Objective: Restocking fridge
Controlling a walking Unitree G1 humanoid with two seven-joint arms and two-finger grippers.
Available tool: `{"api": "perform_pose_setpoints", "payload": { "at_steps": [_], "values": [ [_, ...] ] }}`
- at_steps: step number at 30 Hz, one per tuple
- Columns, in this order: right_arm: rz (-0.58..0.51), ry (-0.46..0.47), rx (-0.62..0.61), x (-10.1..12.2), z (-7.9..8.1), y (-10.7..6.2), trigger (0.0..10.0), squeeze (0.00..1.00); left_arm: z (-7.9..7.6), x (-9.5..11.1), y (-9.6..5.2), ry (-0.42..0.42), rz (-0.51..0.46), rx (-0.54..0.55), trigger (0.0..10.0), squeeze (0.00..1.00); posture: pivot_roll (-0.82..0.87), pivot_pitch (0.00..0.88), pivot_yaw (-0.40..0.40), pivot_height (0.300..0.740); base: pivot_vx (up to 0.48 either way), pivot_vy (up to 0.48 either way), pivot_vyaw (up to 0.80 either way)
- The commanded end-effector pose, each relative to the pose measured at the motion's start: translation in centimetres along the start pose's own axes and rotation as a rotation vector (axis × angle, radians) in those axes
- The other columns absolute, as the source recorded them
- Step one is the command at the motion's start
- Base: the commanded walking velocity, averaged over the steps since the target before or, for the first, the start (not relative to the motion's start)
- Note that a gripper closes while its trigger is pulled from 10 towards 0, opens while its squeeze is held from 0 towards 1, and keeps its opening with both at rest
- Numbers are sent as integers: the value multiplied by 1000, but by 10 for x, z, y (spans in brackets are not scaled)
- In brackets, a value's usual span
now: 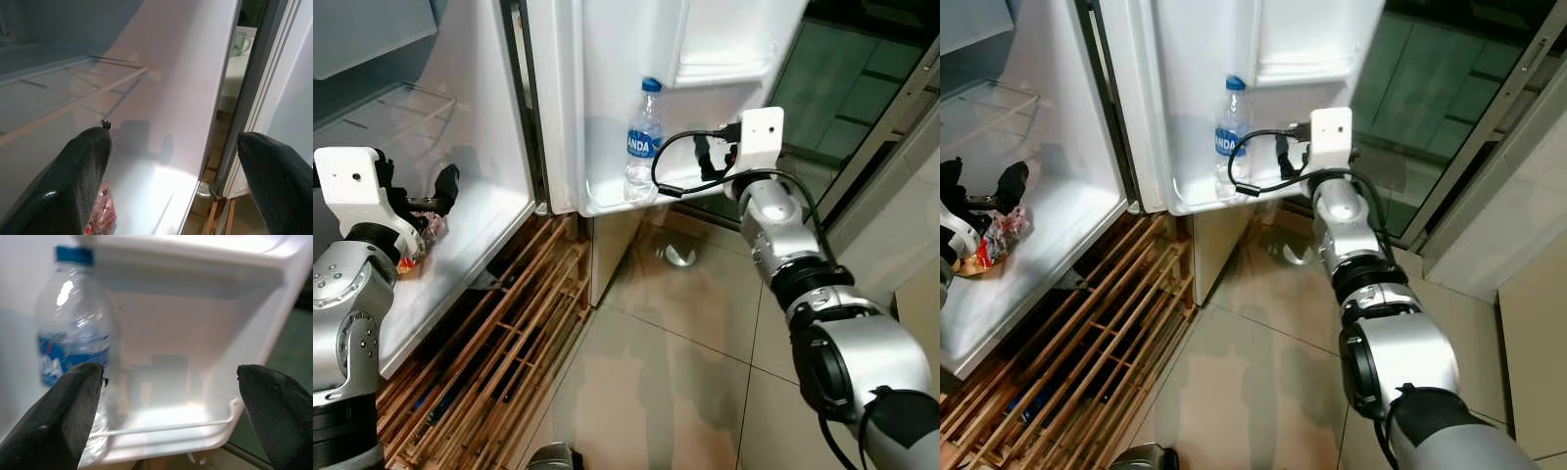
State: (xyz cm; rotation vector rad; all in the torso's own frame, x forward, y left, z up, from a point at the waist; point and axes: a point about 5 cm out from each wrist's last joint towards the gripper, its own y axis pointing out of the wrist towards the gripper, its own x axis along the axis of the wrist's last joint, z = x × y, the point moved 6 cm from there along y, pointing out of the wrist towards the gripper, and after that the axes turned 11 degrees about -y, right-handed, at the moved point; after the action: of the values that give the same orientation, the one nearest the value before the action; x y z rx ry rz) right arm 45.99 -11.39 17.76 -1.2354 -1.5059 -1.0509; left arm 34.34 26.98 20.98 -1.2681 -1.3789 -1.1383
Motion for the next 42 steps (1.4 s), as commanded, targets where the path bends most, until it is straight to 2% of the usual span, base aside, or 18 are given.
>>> {"api": "perform_pose_setpoints", "payload": {
  "at_steps": [1,2,3,5,8,9,12,14,17,22,30,31,33,35,36,37,39,42],
  "values": [
    [0,-3,18,-8,9,-5,10000,0,-3,2,-2,0,-6,-7,10000,0,219,0,-38,740,0,0,0],
    [0,-3,18,-8,9,-5,10000,0,-3,2,-2,0,-6,-7,10000,0,219,0,-38,740,0,0,0],
    [1,12,46,-15,22,-9,10000,0,-3,0,-3,0,-2,-7,10000,0,216,0,-38,740,0,0,0],
    [-2,37,61,-21,32,-15,10000,0,-6,-2,-4,-2,-4,-13,10000,0,215,0,-40,740,0,0,0],
    [-23,68,66,-23,39,-21,10000,0,-11,-3,-4,-11,-5,-22,10000,0,213,0,-44,740,0,0,0],
    [-23,68,66,-23,39,-21,10000,0,-11,-3,-4,-11,-5,-22,10000,0,213,0,-44,740,0,0,0],
    [-39,88,58,-28,41,-31,10000,0,-24,-9,-7,-8,-9,-58,10000,0,205,0,-48,740,0,0,0],
    [-48,98,53,-32,41,-38,10000,0,-39,-18,-10,-27,-4,-85,10000,0,192,0,-48,740,0,0,0],
    [-51,109,52,-35,40,-43,10000,0,-47,-28,-14,-56,3,-84,10000,0,186,0,-47,740,0,0,246],
    [-45,93,53,-34,39,-44,10000,0,-52,-38,-14,-73,10,-54,10000,0,170,0,-47,740,0,-341,689],
    [-37,109,108,-33,53,-45,10000,0,-53,-35,-11,-95,-23,-29,10000,0,182,0,-66,740,143,-147,480],
    [16,95,158,-43,65,-46,10000,0,-51,-35,-11,-90,-27,-20,10000,0,189,0,-62,740,0,0,0],
    [37,87,176,-47,68,-46,10000,0,-51,-34,-11,-88,-28,-16,10000,0,189,0,-62,740,0,0,0],
    [136,135,185,-66,73,-48,10000,0,-47,-33,-11,-59,-26,-7,10000,0,192,0,-45,740,0,0,0],
    [136,135,185,-66,73,-48,10000,0,-47,-33,-11,-59,-26,-7,10000,0,192,0,-45,740,0,0,0],
    [155,127,218,-69,82,-49,10000,0,-45,-31,-10,-46,-28,-12,10000,0,194,0,-30,740,0,0,0],
    [112,112,252,-59,92,-50,10000,0,-45,-30,-9,-23,-25,-32,10000,0,183,0,-18,740,0,0,0],
    [37,99,195,-42,91,-52,10000,0,-47,-28,-7,-36,-36,-59,10000,0,155,0,-1,740,160,0,0]
  ]
}}
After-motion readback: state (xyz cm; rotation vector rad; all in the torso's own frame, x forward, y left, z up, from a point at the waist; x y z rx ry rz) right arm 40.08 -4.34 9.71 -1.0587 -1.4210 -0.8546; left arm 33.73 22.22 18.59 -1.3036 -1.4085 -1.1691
